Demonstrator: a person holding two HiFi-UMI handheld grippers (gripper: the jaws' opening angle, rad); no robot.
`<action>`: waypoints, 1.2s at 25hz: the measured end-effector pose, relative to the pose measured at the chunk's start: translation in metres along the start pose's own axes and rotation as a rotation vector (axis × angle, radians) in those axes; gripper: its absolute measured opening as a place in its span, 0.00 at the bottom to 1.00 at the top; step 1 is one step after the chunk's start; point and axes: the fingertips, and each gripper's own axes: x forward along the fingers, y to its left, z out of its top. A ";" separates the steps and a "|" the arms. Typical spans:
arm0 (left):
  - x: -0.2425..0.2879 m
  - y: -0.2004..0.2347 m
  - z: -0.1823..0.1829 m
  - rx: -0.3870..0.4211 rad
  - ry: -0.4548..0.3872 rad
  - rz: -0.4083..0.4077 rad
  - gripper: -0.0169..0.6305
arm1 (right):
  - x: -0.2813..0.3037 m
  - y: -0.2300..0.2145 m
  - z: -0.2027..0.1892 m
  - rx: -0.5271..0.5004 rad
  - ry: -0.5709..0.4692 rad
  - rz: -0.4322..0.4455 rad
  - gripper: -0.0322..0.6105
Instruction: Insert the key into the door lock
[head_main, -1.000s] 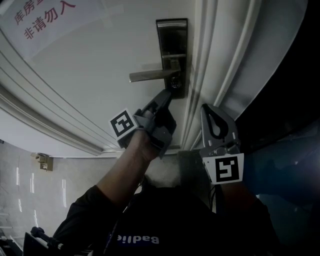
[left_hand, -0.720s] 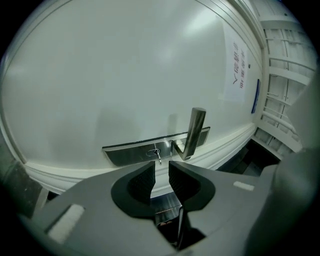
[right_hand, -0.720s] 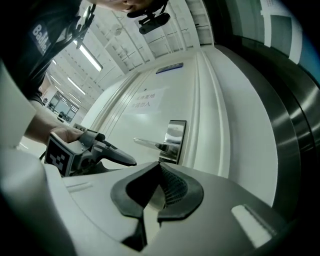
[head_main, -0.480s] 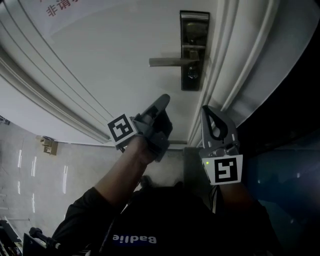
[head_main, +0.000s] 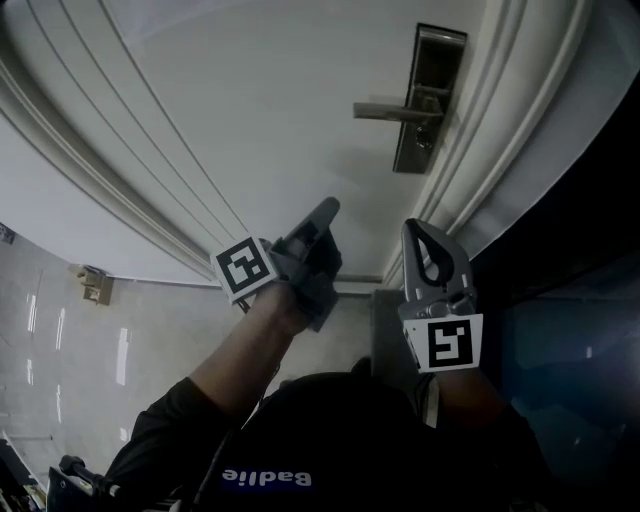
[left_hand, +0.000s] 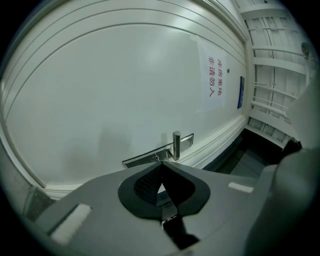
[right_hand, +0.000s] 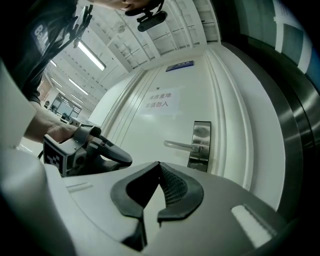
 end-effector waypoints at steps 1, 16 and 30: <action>-0.010 -0.002 0.003 0.015 0.004 -0.003 0.05 | 0.000 0.010 0.002 0.001 0.007 -0.002 0.06; -0.162 -0.019 0.066 0.401 -0.032 -0.027 0.05 | -0.007 0.146 0.010 -0.022 0.100 0.008 0.06; -0.254 -0.025 0.048 0.601 0.066 -0.042 0.05 | -0.049 0.237 0.001 0.120 0.210 0.059 0.05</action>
